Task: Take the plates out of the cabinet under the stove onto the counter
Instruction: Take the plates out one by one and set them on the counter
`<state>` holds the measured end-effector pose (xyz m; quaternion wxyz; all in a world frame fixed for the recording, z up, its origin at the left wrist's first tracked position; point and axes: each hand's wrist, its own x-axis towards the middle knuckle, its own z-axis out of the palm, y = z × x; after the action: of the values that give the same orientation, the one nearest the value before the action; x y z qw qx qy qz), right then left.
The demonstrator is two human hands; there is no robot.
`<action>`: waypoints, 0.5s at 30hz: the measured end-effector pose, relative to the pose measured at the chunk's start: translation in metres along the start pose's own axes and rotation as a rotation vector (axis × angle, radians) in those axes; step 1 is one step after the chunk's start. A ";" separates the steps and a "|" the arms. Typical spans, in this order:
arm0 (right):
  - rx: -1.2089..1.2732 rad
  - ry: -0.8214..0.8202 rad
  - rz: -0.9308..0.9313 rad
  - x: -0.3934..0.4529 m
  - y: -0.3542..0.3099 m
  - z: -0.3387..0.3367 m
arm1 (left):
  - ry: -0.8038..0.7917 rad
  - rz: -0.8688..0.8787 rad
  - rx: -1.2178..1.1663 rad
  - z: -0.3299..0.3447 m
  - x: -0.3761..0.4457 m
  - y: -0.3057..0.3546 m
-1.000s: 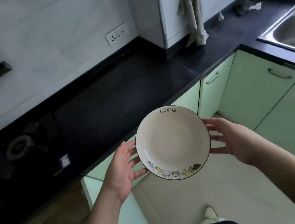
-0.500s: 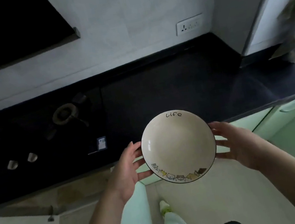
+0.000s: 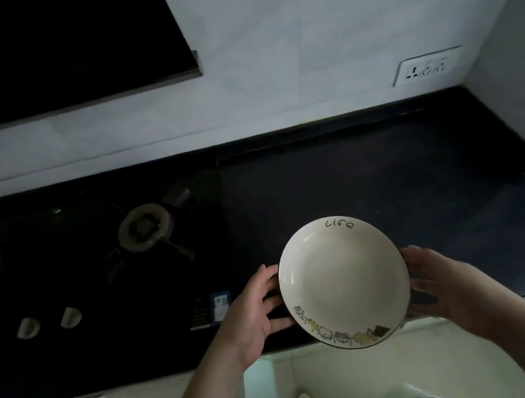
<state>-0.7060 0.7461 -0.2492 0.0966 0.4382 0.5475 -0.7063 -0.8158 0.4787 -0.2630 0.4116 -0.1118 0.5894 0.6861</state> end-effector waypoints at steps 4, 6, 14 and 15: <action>0.001 0.010 0.054 0.034 -0.016 0.001 | 0.044 -0.030 0.032 0.005 0.042 0.013; -0.001 -0.025 0.103 0.054 -0.029 0.007 | 0.098 -0.033 0.026 0.006 0.058 0.017; 0.035 -0.183 0.112 0.118 -0.066 0.026 | 0.338 -0.033 -0.102 -0.004 0.104 0.023; 0.036 -0.183 0.123 0.125 -0.067 0.027 | 0.348 -0.038 -0.111 -0.005 0.108 0.024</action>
<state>-0.8355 0.7911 -0.2930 0.1813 0.4065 0.4956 -0.7458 -0.9030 0.5221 -0.3162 0.3094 -0.2625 0.6106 0.6801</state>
